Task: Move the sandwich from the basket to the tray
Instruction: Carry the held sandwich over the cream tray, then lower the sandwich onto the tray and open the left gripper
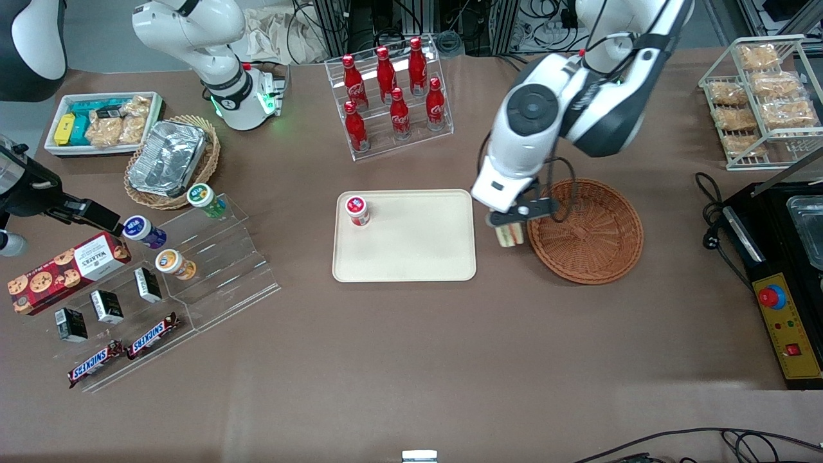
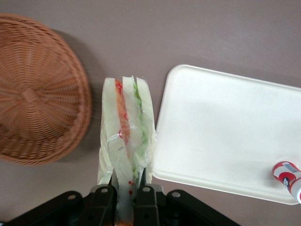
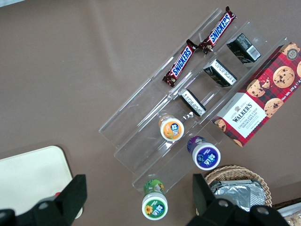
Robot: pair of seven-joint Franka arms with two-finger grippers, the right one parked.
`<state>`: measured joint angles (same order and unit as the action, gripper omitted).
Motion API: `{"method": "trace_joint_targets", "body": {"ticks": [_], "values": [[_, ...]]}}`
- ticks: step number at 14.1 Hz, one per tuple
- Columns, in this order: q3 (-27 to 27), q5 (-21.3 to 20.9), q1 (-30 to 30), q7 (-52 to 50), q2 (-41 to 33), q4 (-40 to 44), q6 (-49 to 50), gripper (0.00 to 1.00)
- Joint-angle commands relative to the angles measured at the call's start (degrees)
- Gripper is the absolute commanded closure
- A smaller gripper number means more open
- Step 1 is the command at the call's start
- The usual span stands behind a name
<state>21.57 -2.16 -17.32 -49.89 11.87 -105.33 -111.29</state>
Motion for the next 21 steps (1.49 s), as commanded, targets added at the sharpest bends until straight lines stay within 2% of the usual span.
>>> {"method": "trace_joint_targets", "body": {"ticks": [1, 5, 8, 11, 12, 13, 14, 15, 19, 21], "values": [[-0.1, -1.1, -2.7, -0.6, 4.4, 0.1, -5.5, 1.0], [-0.1, -1.4, -6.0, 0.6, 11.0, -0.4, -13.9, 1.0], [-0.2, -6.1, -7.2, 0.6, 13.8, -1.4, -18.3, 1.0], [-0.4, -8.7, -7.1, 0.6, 14.8, -2.6, -21.0, 1.0], [-0.5, -9.4, -7.1, 0.5, 15.4, -2.7, -21.1, 0.9], [-0.5, -10.8, -7.1, 0.7, 15.5, -2.7, -21.1, 0.51], [-0.5, -13.0, -7.1, 0.4, 15.5, -2.9, -21.1, 0.22], [-0.5, -13.9, -7.0, -0.6, 15.4, -3.0, -21.0, 0.01], [-0.8, -14.1, -5.8, -15.2, 12.5, -2.8, -19.0, 0.0], [-2.0, -14.2, -5.7, -16.4, 7.6, -2.3, -13.3, 0.0]]}}
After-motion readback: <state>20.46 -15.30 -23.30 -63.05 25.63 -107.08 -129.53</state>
